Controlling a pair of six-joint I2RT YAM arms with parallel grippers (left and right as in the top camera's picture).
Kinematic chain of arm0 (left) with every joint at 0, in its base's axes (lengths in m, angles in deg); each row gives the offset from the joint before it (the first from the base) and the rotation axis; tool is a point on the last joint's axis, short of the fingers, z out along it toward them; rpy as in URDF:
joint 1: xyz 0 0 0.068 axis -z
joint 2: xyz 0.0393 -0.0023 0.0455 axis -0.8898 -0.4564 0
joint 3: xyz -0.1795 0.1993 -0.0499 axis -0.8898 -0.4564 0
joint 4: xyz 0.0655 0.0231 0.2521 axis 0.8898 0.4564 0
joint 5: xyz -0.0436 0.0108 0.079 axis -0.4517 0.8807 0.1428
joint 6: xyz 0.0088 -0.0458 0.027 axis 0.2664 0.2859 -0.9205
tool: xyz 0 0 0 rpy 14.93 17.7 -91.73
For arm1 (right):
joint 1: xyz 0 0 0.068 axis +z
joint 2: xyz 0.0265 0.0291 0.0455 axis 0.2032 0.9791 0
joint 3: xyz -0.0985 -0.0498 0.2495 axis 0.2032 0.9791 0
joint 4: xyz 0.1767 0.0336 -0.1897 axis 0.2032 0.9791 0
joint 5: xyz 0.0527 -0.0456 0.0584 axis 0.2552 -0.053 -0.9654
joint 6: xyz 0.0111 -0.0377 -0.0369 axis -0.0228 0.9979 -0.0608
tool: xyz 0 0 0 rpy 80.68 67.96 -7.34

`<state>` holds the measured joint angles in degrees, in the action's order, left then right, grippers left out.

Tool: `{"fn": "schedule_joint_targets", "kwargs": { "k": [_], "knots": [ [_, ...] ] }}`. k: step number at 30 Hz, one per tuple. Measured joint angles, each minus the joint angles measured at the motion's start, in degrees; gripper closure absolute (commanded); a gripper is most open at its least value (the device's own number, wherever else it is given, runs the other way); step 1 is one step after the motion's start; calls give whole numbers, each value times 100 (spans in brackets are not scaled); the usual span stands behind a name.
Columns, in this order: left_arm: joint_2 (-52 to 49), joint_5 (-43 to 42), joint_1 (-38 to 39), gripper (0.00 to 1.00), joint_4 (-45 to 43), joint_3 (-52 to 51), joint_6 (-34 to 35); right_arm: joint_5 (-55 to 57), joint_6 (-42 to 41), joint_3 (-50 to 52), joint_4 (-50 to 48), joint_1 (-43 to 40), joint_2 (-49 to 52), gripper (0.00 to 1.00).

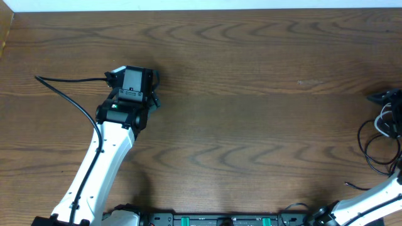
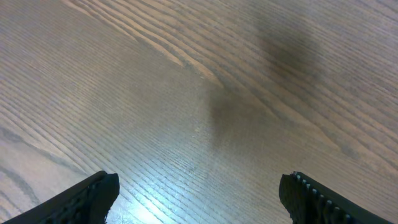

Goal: Untangle cables

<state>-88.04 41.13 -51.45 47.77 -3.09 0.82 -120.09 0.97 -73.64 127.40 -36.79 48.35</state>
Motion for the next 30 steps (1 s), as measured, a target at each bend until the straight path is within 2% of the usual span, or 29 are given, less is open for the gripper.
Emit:
{"fn": "schedule_joint_targets", "kwargs": {
  "k": [7,12,21,26,30],
  "knots": [
    [0,2,0,13,0,0,17,-2605,-31,0,310,-267,208,1],
    [0,2,0,13,0,0,20,-3499,-44,0,361,-201,208,1],
    [0,2,0,13,0,0,22,-3390,-229,0,483,-146,208,1],
    [0,2,0,13,0,0,22,-3185,-857,0,549,-146,208,1],
    [0,2,0,13,0,0,22,-2437,-1637,0,793,-144,208,1]
  ]
}}
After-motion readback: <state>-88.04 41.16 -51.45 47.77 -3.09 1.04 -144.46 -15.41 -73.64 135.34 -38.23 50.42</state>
